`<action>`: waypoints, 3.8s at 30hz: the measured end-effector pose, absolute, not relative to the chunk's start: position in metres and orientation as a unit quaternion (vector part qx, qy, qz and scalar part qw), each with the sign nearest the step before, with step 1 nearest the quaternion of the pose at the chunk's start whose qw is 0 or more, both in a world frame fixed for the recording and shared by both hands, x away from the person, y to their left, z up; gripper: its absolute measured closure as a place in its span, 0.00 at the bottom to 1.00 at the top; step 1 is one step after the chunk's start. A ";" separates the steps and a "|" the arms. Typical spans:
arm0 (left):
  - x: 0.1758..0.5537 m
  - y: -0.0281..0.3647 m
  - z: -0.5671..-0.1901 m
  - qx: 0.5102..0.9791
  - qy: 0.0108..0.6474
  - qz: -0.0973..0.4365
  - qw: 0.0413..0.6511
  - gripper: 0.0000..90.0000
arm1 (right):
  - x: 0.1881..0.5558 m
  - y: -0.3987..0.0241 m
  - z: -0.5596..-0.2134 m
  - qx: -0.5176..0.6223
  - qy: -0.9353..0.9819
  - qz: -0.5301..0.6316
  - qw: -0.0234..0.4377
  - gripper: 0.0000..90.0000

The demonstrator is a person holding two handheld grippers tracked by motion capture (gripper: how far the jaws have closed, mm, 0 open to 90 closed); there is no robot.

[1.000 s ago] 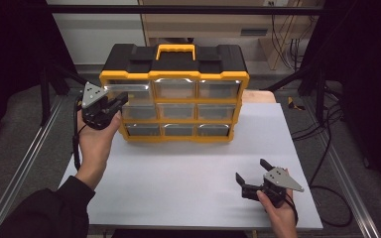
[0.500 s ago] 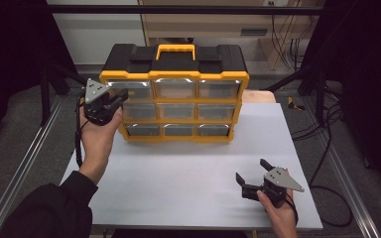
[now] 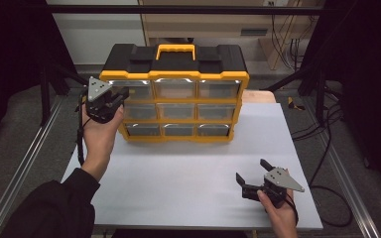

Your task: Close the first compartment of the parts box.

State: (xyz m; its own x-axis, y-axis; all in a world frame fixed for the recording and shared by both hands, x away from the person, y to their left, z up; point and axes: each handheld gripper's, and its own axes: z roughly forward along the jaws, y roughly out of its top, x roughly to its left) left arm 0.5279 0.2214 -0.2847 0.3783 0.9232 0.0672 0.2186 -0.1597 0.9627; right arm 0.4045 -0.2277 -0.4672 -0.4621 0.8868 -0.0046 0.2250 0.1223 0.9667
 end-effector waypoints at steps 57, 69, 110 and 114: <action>0.485 0.215 -0.274 0.645 0.347 0.370 0.572 0.21 | 0.402 -0.232 -0.468 0.415 0.672 0.521 0.324 0.03; 0.477 0.217 -0.282 0.638 0.322 0.358 0.601 0.04 | 0.402 -0.232 -0.467 0.415 0.672 0.520 0.325 0.03; 0.457 0.259 -0.357 0.645 0.347 0.343 0.588 0.02 | 0.402 -0.232 -0.468 0.416 0.675 0.516 0.323 0.03; 0.454 0.263 -0.366 0.648 0.343 0.341 0.589 0.02 | 0.402 -0.232 -0.469 0.414 0.677 0.513 0.327 0.03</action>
